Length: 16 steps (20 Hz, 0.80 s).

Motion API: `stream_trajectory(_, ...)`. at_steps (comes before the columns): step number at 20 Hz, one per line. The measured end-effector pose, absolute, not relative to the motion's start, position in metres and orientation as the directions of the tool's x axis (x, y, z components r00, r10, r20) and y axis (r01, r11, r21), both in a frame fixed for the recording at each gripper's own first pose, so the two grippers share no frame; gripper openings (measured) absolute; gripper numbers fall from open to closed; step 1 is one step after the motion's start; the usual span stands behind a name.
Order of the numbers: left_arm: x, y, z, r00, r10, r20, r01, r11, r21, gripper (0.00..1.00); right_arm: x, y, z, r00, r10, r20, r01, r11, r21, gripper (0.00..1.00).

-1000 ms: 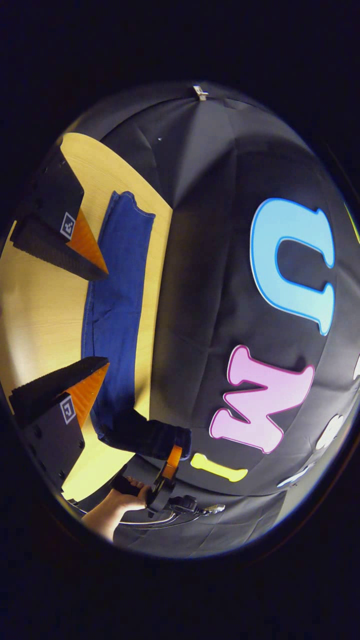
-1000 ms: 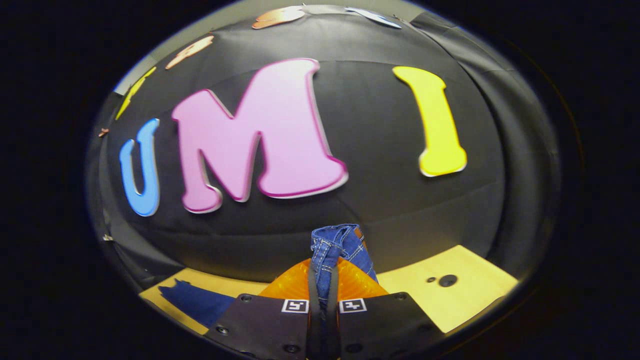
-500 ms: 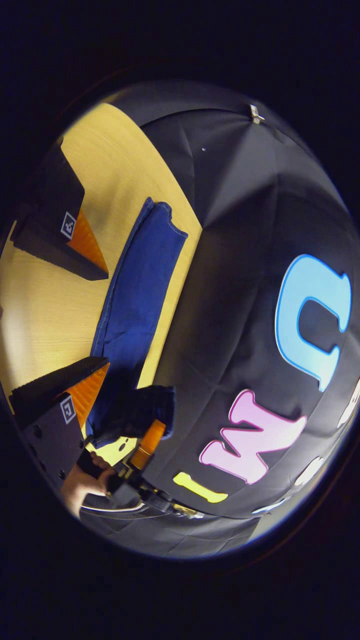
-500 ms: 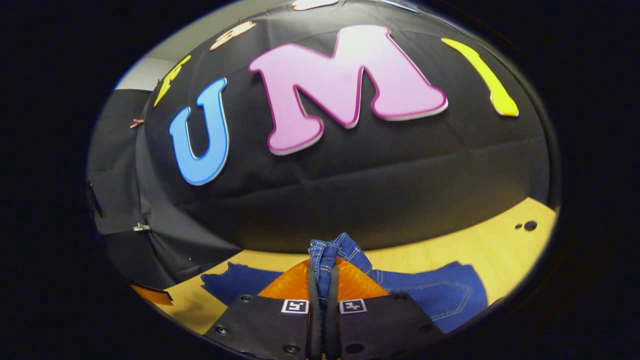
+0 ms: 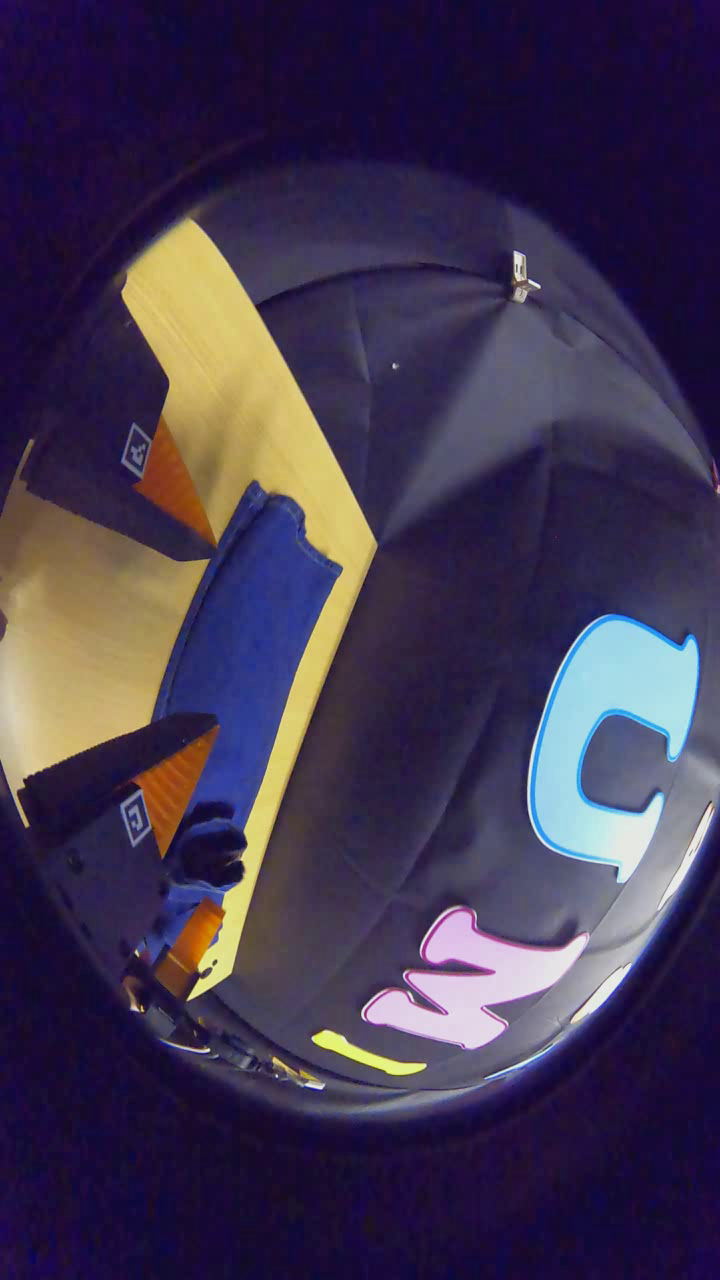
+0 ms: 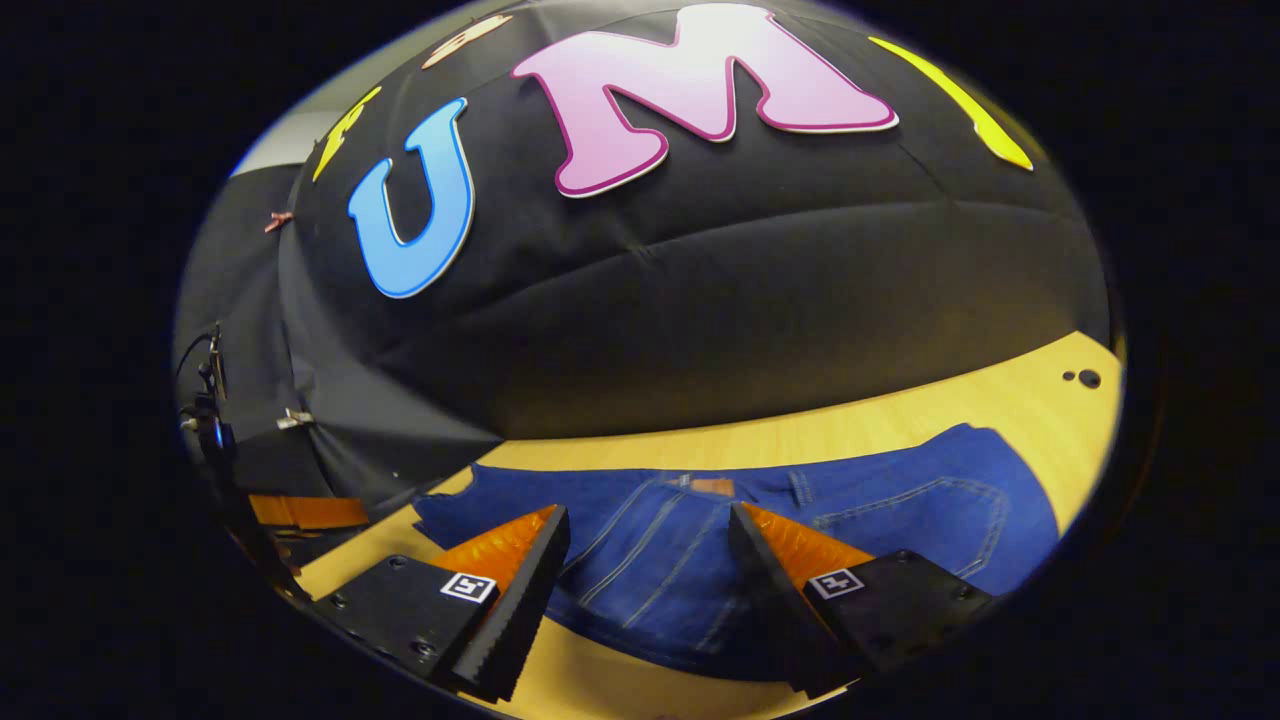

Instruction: Grasp the waist and the cuffs of the jeans and fold them to make the two legs overlap; first hold the waist and fold one-third of the jeans toward the cuffs, then hold the cuffs and fold the remaining one-third in the same direction to finish folding.

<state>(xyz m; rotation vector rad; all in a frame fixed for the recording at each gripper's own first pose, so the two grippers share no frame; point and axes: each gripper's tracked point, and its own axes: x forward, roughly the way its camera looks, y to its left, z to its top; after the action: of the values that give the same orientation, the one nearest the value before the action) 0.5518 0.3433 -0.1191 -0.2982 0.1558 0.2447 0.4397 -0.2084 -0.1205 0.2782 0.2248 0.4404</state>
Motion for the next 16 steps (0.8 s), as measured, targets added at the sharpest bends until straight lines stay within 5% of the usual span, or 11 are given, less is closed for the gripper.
stream_trajectory(7, 0.623, 0.429, -0.15, 0.913, 0.299, -0.276, -0.358, 0.913, -0.194, 0.97, 0.414, -0.233, -0.068, 0.902, 0.429, -0.047, -0.414, 0.89, 0.189, 0.97)
stream_trajectory(13, 0.658, 0.446, -0.17, 0.888, 0.268, -0.374, -0.367, 0.903, -0.224, 0.96, 0.402, -0.263, -0.1, 0.914, 0.387, -0.122, -0.359, 0.912, 0.198, 0.97)
stream_trajectory(16, 0.657, 0.444, -0.176, 0.874, 0.249, -0.416, -0.353, 0.915, -0.194, 0.88, 0.394, -0.274, -0.123, 0.91, 0.372, -0.18, -0.334, 0.919, 0.21, 0.97)
